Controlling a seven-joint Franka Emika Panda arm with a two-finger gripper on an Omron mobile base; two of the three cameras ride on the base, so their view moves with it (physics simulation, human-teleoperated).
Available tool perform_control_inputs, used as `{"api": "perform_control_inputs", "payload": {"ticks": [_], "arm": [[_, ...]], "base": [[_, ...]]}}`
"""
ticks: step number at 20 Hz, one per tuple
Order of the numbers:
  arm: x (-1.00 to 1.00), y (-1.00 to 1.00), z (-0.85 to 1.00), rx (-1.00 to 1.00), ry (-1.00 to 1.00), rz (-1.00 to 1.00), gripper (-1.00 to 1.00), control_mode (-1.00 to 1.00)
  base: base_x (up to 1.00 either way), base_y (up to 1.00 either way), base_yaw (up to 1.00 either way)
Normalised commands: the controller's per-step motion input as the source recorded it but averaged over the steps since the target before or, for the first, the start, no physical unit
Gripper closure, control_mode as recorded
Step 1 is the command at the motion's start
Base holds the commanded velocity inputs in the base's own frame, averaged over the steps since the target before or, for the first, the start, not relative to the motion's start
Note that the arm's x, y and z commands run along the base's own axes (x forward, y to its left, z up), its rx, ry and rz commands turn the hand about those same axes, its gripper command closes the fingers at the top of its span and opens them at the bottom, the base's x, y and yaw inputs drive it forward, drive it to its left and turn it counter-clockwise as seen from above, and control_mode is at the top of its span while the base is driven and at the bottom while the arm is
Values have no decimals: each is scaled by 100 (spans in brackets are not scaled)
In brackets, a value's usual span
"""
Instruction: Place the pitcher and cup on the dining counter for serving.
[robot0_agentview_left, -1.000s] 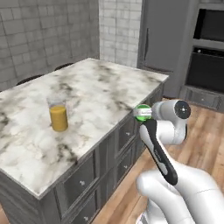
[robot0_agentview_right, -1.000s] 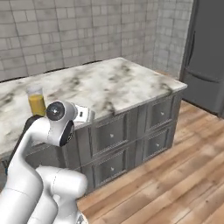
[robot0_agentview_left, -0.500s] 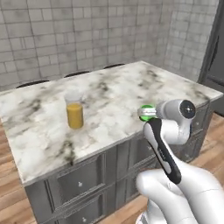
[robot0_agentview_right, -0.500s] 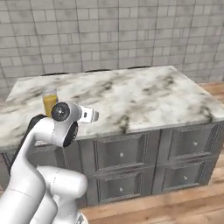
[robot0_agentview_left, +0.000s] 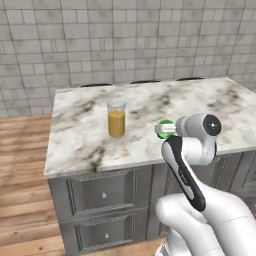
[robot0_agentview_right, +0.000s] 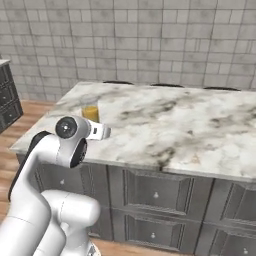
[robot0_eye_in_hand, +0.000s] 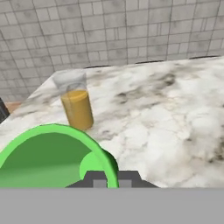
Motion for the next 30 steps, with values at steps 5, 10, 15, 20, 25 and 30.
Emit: {"api": "perform_control_inputs", "payload": {"ticks": [5, 10, 15, 20, 25, 30], "arm": [[0, 0, 0, 0, 0, 0, 100, 100], [0, 0, 0, 0, 0, 0, 100, 100], [0, 0, 0, 0, 0, 0, 100, 100], [0, 0, 0, 0, 0, 0, 100, 100], [13, 0, 0, 8, 19, -9, 100, -100], [34, 0, -3, 16, 58, -19, 100, -100]], "base": [[46, -82, 28], [12, -24, 5], [47, -13, -8], [66, 2, -18], [12, -2, -6], [0, 0, 0]]}}
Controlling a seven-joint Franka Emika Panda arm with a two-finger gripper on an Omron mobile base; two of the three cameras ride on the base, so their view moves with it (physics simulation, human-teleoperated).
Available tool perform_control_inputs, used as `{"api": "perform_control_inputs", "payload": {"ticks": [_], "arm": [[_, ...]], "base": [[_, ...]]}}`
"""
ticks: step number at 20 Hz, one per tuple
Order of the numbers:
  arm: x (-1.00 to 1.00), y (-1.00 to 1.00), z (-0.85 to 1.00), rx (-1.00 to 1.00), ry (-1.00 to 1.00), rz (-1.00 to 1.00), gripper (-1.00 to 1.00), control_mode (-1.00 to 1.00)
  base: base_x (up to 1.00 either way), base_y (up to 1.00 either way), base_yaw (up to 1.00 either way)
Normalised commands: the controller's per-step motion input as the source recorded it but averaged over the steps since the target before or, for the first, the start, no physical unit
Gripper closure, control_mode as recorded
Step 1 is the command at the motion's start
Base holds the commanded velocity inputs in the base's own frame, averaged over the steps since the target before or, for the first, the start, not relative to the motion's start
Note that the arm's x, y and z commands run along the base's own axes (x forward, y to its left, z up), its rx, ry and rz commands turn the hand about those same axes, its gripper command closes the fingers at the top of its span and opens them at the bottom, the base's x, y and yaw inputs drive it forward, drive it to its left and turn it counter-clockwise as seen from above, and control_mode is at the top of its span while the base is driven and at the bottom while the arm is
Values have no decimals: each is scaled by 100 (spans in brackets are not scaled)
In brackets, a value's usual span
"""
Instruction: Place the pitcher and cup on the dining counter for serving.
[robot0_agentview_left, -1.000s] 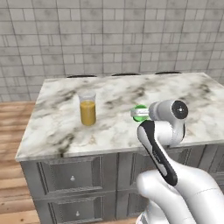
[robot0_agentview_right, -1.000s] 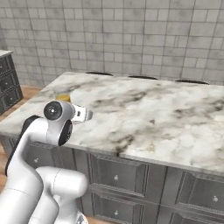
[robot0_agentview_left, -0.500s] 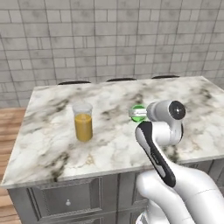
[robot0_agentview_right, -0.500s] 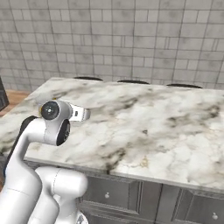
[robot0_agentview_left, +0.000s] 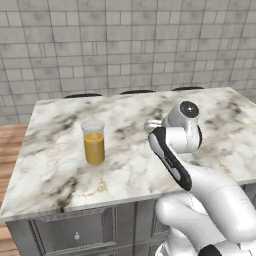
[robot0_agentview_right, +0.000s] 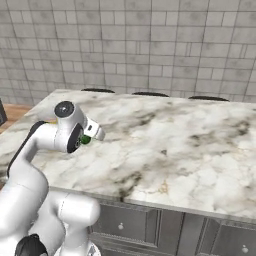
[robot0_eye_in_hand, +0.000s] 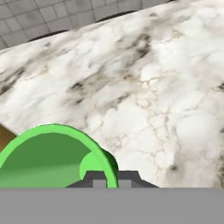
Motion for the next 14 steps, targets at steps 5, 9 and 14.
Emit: {"api": "perform_control_inputs", "payload": {"ticks": [5, 9, 14], "arm": [[5, 0, -20, 22, 23, -6, 100, -100], [16, 0, -54, 27, 3, -7, 100, -100], [51, 16, -40, 6, 7, -13, 100, -100]], "base": [[0, 0, 0], [0, 0, 0], [0, 0, 0]]}}
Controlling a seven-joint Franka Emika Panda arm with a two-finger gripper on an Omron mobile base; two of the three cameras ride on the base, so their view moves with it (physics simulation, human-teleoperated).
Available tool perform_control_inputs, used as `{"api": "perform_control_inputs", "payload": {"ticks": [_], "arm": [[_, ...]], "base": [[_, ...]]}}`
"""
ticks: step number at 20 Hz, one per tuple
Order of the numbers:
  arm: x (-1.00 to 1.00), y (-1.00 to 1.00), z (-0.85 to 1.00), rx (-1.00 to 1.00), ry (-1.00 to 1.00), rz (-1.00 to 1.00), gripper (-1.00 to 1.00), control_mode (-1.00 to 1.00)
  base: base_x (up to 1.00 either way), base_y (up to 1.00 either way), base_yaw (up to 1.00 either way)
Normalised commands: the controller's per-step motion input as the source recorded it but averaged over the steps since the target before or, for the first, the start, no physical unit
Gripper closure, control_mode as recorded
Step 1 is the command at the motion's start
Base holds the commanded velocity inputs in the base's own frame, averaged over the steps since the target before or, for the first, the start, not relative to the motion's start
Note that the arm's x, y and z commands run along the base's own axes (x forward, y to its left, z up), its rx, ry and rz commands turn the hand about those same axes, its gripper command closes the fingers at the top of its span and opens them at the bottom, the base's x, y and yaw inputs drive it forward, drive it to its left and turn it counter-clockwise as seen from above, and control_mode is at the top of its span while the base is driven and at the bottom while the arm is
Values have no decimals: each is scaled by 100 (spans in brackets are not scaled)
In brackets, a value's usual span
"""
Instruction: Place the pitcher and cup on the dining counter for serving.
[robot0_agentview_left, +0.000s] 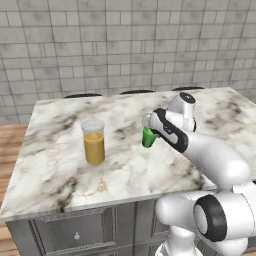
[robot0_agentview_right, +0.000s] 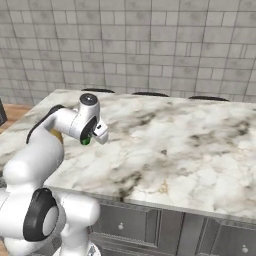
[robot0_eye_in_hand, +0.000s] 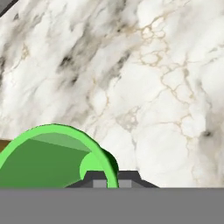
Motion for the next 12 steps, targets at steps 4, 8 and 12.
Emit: {"api": "perform_control_inputs", "payload": {"ticks": [4, 8, 12], "arm": [[43, 30, -26, 0, 6, -12, 100, -100], [32, 35, -29, 0, 9, -10, 100, -100], [12, 8, -57, 0, 15, -7, 100, -100]], "base": [[0, 0, 0], [0, 0, 0], [0, 0, 0]]}}
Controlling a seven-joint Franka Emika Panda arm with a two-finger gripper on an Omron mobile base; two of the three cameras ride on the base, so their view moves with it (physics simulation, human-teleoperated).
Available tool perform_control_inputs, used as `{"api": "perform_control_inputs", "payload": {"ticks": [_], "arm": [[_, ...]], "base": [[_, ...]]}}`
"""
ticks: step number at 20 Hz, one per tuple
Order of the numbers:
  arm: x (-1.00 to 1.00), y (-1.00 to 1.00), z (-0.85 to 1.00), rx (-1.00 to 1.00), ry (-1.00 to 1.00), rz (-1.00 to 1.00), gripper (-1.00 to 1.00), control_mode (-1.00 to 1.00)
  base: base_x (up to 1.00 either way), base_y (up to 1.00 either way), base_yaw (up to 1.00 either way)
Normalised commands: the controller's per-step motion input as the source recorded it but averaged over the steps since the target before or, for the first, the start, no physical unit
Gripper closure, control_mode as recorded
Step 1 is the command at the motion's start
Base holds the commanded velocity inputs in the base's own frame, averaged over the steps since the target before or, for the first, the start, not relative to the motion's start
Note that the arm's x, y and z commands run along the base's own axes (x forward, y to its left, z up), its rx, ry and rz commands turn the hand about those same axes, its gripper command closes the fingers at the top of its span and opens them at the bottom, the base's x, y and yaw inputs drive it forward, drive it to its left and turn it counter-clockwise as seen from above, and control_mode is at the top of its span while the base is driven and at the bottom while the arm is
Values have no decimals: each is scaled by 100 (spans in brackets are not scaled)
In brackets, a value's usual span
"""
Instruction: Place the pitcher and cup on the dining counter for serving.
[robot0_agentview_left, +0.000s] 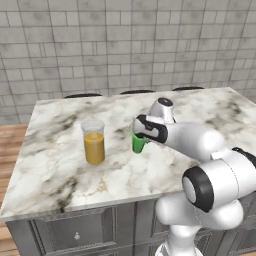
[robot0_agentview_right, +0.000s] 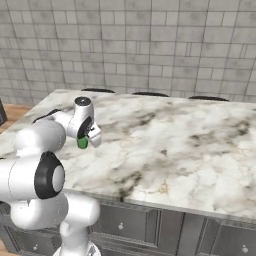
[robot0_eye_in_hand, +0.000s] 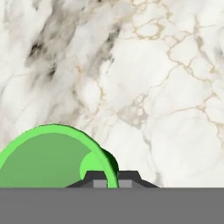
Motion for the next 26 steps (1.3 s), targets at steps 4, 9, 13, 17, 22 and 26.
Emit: {"api": "perform_control_inputs", "payload": {"ticks": [4, 9, 13, 17, 22, 26], "arm": [[9, 7, -61, 0, 10, -7, 100, -100], [15, 12, -35, 0, 0, -5, 100, -100], [6, 17, -24, -6, -8, -3, -100, -100], [0, 2, -6, -1, -4, -5, -100, -100], [-22, -1, 36, 0, 0, -1, -100, -100], [-48, -4, 78, 0, -1, 0, -100, -100]], "base": [[0, 0, 0], [0, 0, 0], [0, 0, 0], [0, 0, 0], [0, 0, 0], [0, 0, 0]]}}
